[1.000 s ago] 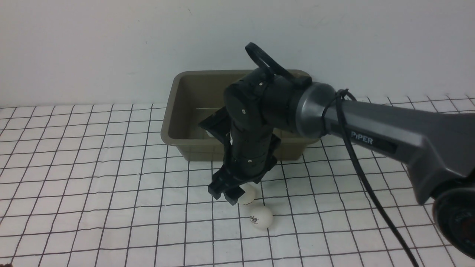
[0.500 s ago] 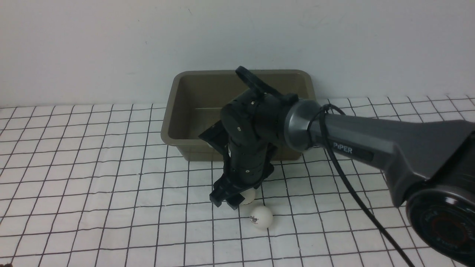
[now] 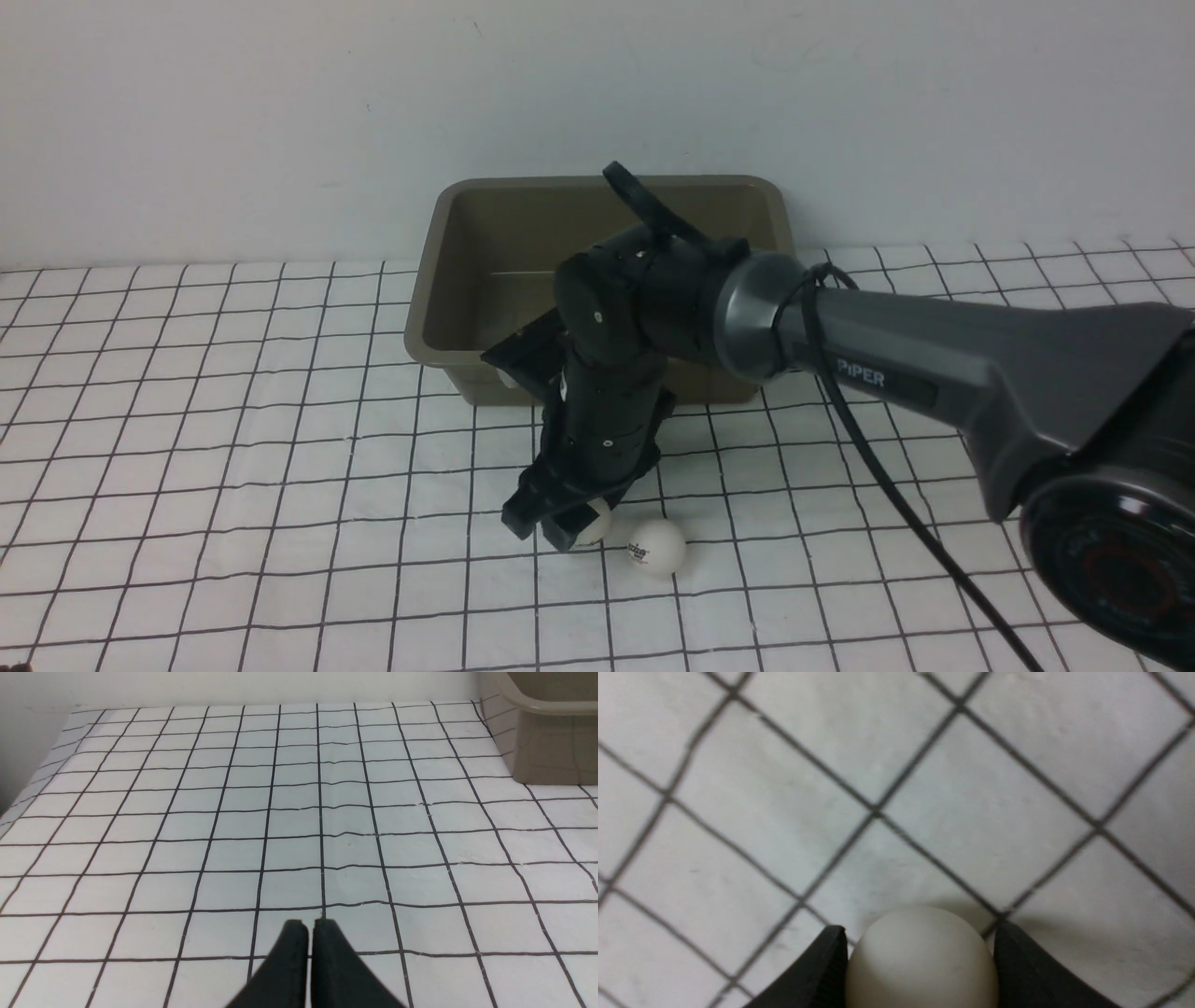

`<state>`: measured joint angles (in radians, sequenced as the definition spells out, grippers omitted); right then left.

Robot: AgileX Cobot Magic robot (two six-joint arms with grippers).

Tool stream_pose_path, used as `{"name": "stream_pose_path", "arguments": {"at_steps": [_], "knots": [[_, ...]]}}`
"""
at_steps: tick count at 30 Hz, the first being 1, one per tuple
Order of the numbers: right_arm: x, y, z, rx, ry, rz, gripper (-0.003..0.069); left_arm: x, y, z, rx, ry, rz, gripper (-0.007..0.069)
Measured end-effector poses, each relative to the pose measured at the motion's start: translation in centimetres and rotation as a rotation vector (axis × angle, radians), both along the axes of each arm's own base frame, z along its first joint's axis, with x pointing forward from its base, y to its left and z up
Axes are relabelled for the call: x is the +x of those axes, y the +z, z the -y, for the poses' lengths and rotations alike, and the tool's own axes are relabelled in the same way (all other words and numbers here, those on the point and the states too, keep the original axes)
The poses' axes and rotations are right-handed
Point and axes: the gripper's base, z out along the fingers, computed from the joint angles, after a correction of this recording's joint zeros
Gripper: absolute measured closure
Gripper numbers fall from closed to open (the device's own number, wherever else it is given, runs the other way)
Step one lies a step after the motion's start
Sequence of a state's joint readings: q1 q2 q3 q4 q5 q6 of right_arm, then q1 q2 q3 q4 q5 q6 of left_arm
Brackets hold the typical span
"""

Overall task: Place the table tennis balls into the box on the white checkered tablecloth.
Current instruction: 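Reach for and grasp a ping pong ball on the table, then release the ping pong ball into the bin and lift the gripper away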

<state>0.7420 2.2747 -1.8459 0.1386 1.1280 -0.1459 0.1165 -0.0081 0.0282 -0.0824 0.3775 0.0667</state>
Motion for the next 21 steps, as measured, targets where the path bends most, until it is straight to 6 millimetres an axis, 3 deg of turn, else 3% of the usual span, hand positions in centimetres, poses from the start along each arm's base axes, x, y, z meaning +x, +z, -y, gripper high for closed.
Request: {"name": "stream_pose_path", "arguments": {"at_steps": [3, 8, 13, 16, 21], "knots": [[-0.5, 0.8, -0.4, 0.063, 0.023, -0.031, 0.0298, 0.0, 0.0, 0.0, 0.000, 0.000, 0.000, 0.0629], [-0.6, 4.2, -1.3, 0.161, 0.067, 0.013, 0.0298, 0.0, 0.0, 0.0, 0.000, 0.000, 0.000, 0.0629], [0.4, 10.1, -2.0, 0.252, 0.093, 0.178, 0.0298, 0.0, 0.0, 0.0, 0.000, 0.000, 0.000, 0.0629], [1.6, 14.0, -1.6, 0.246, 0.096, 0.365, 0.0298, 0.0, 0.0, 0.0, 0.000, 0.000, 0.000, 0.0629], [3.5, 15.8, -0.2, 0.220, 0.034, 0.514, 0.0298, 0.0, 0.0, 0.0, 0.000, 0.000, 0.000, 0.0629]]}}
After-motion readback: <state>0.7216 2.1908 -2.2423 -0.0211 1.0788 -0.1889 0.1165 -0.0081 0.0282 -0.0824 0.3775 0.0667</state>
